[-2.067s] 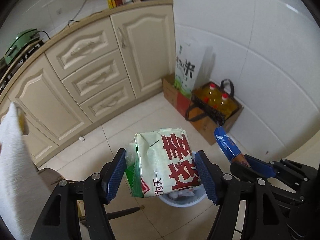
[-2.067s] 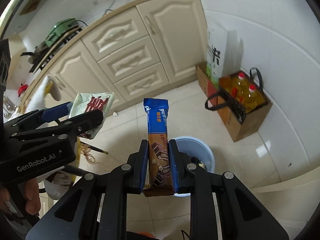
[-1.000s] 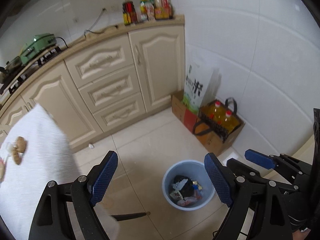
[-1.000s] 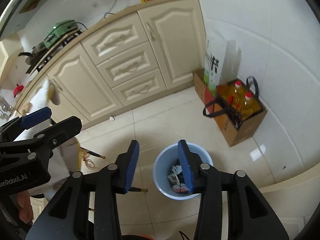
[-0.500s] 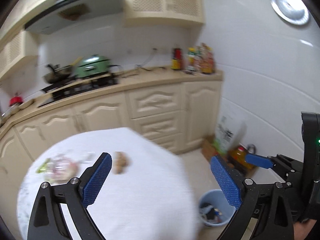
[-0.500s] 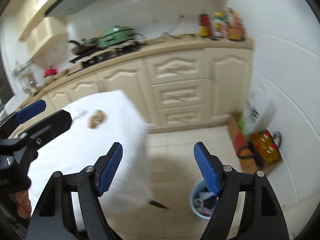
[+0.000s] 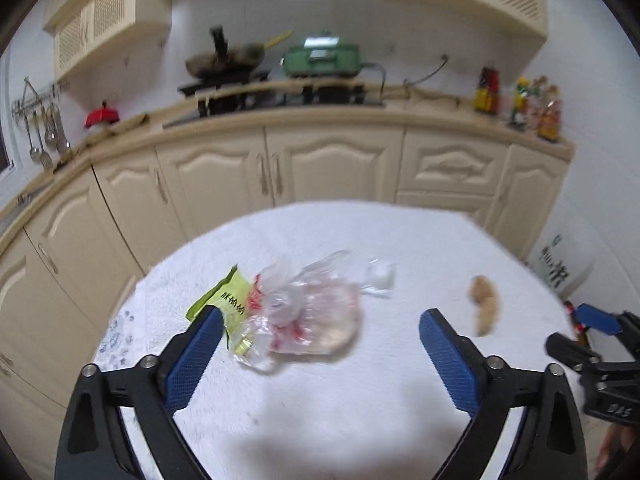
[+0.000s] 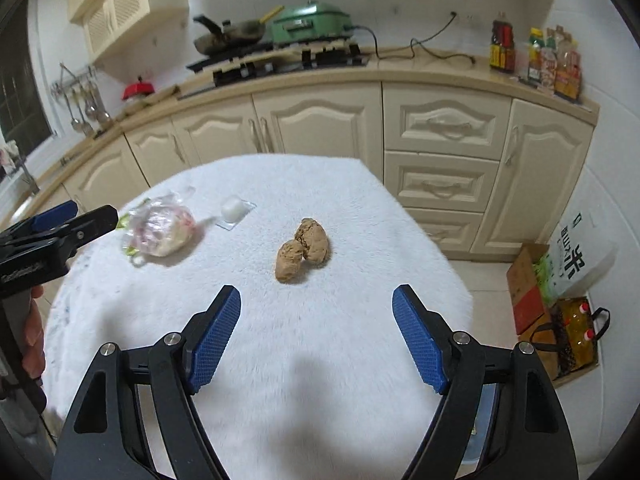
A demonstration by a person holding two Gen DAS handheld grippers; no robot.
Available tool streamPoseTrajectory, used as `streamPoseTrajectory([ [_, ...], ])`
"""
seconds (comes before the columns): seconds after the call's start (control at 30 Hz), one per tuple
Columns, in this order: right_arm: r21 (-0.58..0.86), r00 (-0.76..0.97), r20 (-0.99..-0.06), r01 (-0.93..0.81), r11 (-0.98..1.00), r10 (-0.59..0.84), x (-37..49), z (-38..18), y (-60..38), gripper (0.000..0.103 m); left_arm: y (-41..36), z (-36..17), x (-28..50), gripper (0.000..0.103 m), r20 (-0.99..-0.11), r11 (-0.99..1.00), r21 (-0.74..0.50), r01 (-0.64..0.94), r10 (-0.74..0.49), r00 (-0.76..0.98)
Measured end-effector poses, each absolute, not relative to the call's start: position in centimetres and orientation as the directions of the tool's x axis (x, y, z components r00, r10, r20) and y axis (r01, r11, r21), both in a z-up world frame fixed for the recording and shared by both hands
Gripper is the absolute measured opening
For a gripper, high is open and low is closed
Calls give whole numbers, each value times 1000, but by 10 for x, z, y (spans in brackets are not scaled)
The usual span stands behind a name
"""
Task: Collect trash
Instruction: 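Move both grippers back over the table toward the remaining items, then grasp a clear plastic bag with the left gripper while the right gripper grasps a bread roll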
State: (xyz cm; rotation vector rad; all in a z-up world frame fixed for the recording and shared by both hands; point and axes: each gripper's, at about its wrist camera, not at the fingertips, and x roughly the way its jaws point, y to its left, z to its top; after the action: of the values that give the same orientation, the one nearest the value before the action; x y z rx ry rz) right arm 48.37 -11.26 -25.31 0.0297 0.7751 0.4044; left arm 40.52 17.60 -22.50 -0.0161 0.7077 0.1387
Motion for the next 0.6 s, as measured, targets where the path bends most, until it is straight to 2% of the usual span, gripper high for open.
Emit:
streamPoseTrajectory([
  [0.17, 154, 611, -715, -336, 929, 340, 516, -268, -91, 83, 188, -255, 429, 83, -703, 990, 40, -139, 127, 700],
  [0.2, 148, 608, -719, -339, 929, 336, 521, -271, -87, 83, 183, -258, 434, 79, -708, 989, 46, -141, 132, 694],
  [0.23, 142, 604, -724, -343, 928, 334, 527, -273, -83, 84, 179, -260, 441, 63, -715, 989, 49, -139, 132, 687],
  [0.27, 139, 601, -727, -344, 928, 332, 531, -276, -80, 84, 177, -261, 444, 55, -724, 989, 57, -136, 135, 677],
  [0.33, 133, 589, -741, -342, 930, 322, 543, -283, -74, 84, 178, -261, 447, 51, -718, 986, 104, -133, 167, 676],
  [0.43, 137, 580, -749, -338, 931, 321, 556, -291, -70, 84, 175, -253, 441, 35, -691, 983, 136, -122, 183, 700],
  [0.47, 135, 575, -753, -339, 931, 319, 559, -293, -68, 82, 177, -252, 441, 32, -685, 983, 137, -120, 182, 706],
  [0.53, 130, 561, -763, -352, 927, 320, 563, -299, -63, 68, 158, -254, 451, 30, -686, 984, 135, -113, 175, 707],
  [0.57, 133, 547, -772, -358, 924, 323, 565, -302, -60, 52, 154, -257, 455, 29, -685, 984, 137, -113, 176, 707],
  [0.6, 127, 549, -771, -367, 922, 324, 564, -303, -60, 48, 152, -258, 453, 28, -684, 984, 135, -112, 174, 708],
])
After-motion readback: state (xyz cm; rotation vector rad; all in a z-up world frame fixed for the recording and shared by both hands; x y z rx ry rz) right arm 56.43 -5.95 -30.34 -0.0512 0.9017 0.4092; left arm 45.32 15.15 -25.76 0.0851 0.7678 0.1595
